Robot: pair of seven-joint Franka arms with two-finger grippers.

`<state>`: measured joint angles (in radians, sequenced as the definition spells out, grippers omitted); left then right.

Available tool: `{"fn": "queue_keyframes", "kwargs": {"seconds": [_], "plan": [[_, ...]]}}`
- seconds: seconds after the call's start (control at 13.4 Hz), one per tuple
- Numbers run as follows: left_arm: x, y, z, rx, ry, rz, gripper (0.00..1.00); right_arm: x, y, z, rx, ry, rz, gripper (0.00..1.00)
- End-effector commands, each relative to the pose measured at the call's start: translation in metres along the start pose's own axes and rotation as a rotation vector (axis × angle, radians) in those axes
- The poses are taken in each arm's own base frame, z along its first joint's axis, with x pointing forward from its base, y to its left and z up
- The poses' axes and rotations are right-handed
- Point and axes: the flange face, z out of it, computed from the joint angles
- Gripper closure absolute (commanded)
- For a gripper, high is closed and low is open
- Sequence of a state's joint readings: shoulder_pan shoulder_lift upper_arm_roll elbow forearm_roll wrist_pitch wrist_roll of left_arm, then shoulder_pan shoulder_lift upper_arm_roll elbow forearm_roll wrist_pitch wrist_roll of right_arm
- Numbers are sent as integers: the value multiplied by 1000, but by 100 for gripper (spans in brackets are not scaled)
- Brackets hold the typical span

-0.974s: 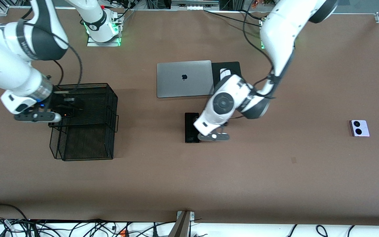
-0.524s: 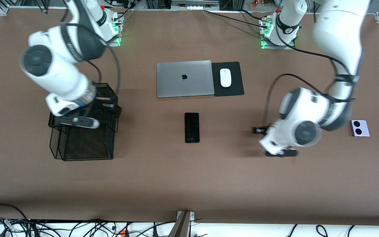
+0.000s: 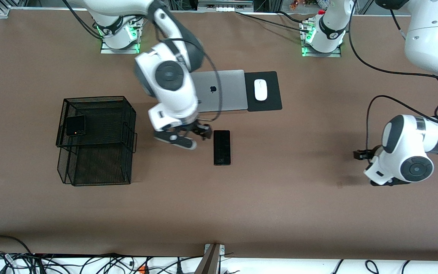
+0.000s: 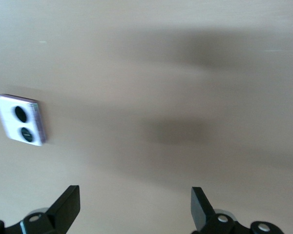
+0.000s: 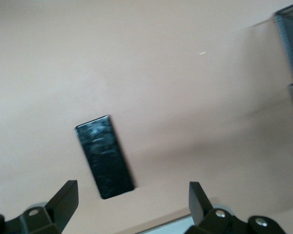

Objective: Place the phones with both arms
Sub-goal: 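Grasp the tall phone with the right gripper while the left gripper grasps the white phone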

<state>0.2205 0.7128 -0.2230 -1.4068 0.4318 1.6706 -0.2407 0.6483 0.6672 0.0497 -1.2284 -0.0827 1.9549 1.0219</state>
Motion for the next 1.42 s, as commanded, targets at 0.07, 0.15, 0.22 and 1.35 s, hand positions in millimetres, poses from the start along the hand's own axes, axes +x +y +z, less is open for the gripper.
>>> {"fn": "queue_keyframes", "kwargs": {"seconds": [0.07,0.15,0.22,1.35], "plan": [[11,-83,40,78,55,53,0,-27,-40,32,0,49,-46,0],[13,-113,50,59,78,90,0,-40,-50,46,9,51,-49,0],[14,-148,58,43,103,118,0,-49,-58,63,19,54,-35,0],[9,-236,169,-285,193,231,0,-70,-63,185,-10,165,-319,0]]}}
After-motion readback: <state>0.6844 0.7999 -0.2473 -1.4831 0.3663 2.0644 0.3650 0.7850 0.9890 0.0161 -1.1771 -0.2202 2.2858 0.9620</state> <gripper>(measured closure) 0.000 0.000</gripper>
